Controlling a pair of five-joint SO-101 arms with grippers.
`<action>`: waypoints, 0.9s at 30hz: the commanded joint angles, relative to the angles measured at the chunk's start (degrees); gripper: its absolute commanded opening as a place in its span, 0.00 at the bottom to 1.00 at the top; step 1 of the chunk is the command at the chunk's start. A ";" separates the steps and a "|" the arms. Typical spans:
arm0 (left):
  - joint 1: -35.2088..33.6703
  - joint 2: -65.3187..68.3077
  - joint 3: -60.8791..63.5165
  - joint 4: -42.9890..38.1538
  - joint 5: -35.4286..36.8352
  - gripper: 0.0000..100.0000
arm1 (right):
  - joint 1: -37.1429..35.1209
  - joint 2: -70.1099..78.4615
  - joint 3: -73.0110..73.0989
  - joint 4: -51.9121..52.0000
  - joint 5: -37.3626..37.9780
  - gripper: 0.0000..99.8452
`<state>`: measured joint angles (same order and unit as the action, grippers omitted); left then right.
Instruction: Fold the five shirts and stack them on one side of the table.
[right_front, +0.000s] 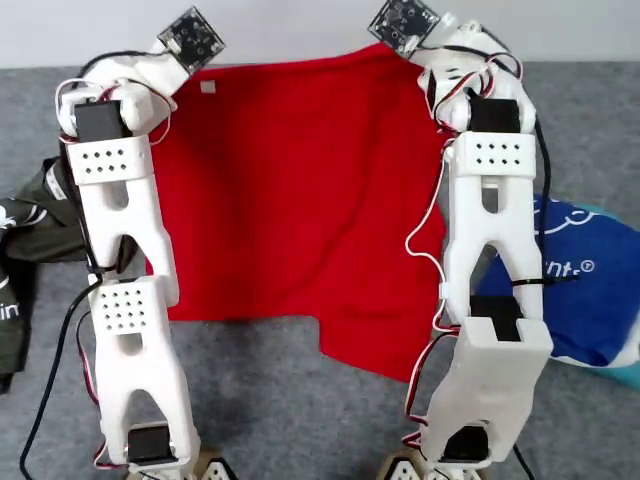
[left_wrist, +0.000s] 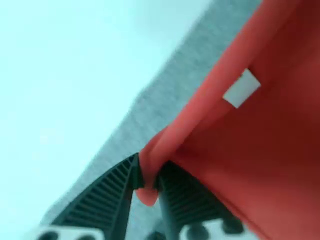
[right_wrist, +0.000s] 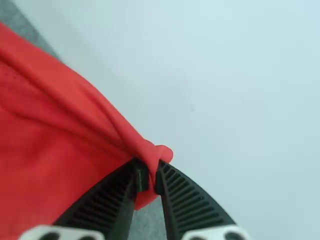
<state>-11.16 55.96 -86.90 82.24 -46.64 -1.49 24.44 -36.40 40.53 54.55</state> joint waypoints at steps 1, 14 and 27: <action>-0.97 -1.41 -2.68 -1.93 0.35 0.01 | 1.36 -4.62 -1.49 -1.98 -0.09 0.01; -0.53 -3.16 -2.42 18.46 -0.35 0.01 | 0.84 -5.76 -1.58 20.09 -0.09 0.01; -1.67 -12.48 14.29 18.64 -0.44 0.01 | 0.31 -12.18 -1.58 51.65 -0.35 0.01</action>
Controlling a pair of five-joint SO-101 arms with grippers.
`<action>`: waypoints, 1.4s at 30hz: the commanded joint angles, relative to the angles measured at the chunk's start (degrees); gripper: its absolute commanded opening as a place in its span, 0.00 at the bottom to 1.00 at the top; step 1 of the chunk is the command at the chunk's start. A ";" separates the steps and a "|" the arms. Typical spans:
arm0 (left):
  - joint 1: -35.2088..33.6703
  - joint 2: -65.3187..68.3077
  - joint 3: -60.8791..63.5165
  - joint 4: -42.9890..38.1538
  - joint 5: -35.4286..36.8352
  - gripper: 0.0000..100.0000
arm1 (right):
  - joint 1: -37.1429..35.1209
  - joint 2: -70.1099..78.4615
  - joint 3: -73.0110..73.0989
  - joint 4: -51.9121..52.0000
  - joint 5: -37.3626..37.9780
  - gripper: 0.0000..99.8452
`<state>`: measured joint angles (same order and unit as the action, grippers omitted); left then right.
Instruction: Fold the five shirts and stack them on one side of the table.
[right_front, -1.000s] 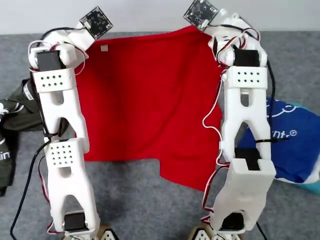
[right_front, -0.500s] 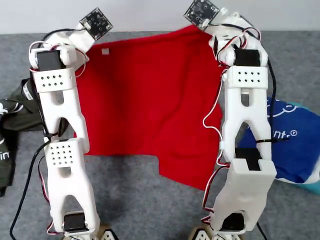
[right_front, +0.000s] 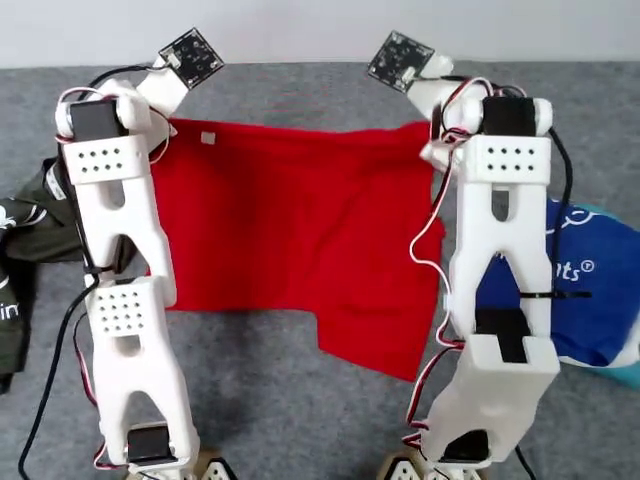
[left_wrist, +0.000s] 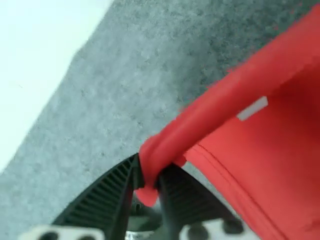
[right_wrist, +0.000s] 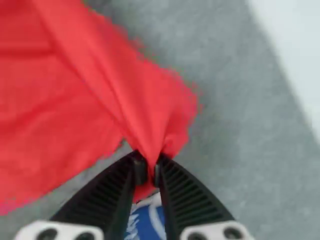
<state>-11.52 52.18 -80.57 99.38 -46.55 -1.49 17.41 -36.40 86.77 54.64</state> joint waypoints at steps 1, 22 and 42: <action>-1.14 -11.16 13.23 1.49 -1.49 0.01 | 0.22 -5.58 -1.58 7.34 -0.44 0.01; -3.16 -32.62 62.99 -3.43 -8.18 0.01 | -3.30 -27.74 34.64 16.04 -7.91 0.01; -5.45 -33.41 67.21 0.44 -8.09 0.08 | -4.88 -31.34 51.34 16.31 -11.69 0.10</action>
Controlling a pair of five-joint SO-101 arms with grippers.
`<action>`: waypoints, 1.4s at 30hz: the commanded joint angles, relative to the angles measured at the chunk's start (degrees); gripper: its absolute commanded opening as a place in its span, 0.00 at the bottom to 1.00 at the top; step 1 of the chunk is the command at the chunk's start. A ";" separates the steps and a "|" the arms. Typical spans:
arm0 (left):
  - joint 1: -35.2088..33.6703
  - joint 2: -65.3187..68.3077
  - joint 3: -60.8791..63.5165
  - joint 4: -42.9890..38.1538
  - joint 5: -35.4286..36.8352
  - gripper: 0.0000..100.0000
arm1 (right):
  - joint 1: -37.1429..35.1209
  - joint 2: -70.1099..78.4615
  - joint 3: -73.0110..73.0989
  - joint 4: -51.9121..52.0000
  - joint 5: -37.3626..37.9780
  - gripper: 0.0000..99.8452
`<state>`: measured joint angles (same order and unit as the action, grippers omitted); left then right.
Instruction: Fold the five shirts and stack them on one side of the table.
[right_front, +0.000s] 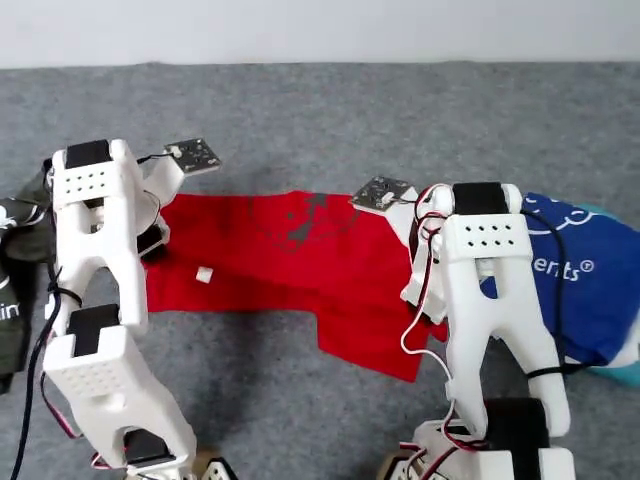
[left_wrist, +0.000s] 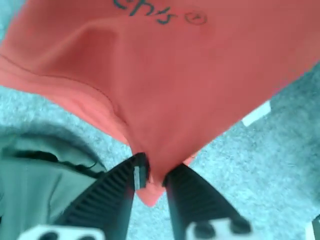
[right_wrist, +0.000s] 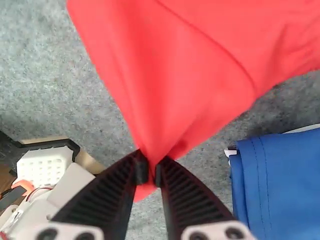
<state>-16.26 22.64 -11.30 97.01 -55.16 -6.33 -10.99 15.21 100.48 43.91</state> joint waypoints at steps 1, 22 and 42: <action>-0.88 -3.87 -2.68 3.34 0.62 0.08 | 0.13 -3.30 -0.26 2.59 -2.29 0.14; -0.26 -14.15 -4.26 -4.48 10.11 0.10 | -1.89 -2.86 -1.05 -19.03 -5.71 0.16; 2.99 9.85 -4.53 -24.26 34.64 0.01 | 1.80 26.51 -5.80 -56.48 -15.56 0.03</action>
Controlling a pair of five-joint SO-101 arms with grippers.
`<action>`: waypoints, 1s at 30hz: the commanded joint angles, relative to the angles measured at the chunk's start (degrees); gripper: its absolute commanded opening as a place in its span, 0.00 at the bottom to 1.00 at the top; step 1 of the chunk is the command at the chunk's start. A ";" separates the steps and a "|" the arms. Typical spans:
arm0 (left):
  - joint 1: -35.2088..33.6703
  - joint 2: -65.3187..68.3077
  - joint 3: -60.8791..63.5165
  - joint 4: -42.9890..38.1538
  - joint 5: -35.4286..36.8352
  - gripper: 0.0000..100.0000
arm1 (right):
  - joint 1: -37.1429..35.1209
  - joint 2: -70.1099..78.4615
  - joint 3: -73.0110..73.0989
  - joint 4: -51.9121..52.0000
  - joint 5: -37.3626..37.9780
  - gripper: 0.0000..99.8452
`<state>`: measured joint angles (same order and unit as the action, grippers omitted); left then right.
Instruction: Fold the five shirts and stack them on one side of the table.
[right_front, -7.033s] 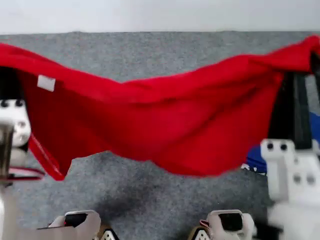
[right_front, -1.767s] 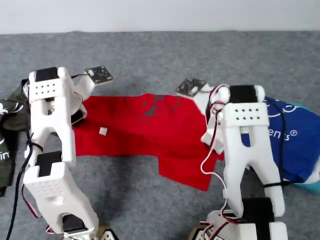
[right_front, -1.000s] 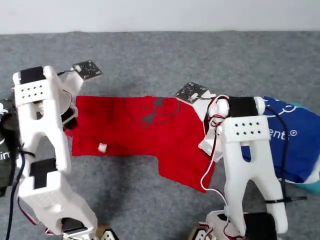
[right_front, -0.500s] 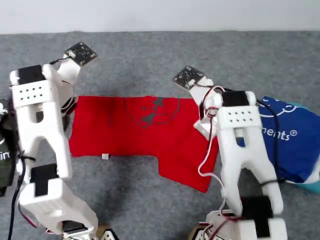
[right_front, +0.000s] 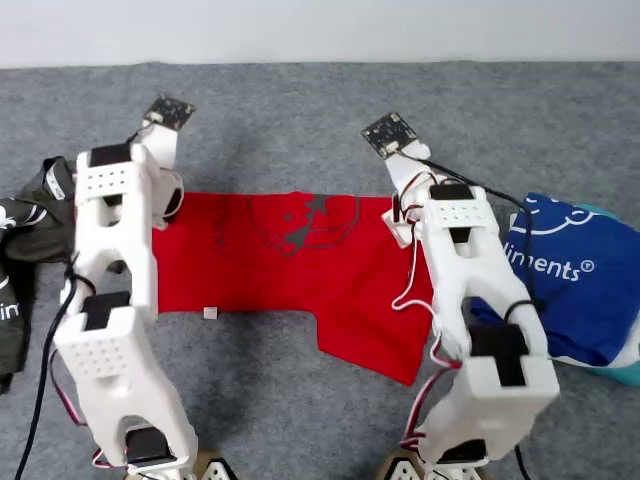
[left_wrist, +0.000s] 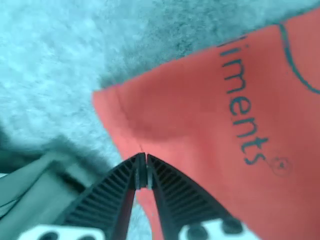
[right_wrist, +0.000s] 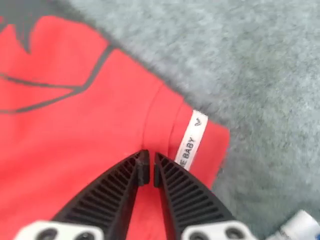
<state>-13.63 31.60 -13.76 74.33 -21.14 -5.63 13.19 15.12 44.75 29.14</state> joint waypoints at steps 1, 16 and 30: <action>0.18 1.85 -2.07 -1.32 0.62 0.01 | 1.80 4.26 -7.91 0.75 -0.79 0.03; 0.00 -5.45 -1.71 1.67 0.88 0.01 | 2.42 21.05 -46.15 30.46 -1.05 0.03; 10.37 -24.70 -1.71 13.01 0.62 0.01 | 0.75 18.77 -70.42 58.42 -8.00 0.02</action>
<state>-6.42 11.82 -13.76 84.26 -20.88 -7.12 35.08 -50.11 100.22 24.48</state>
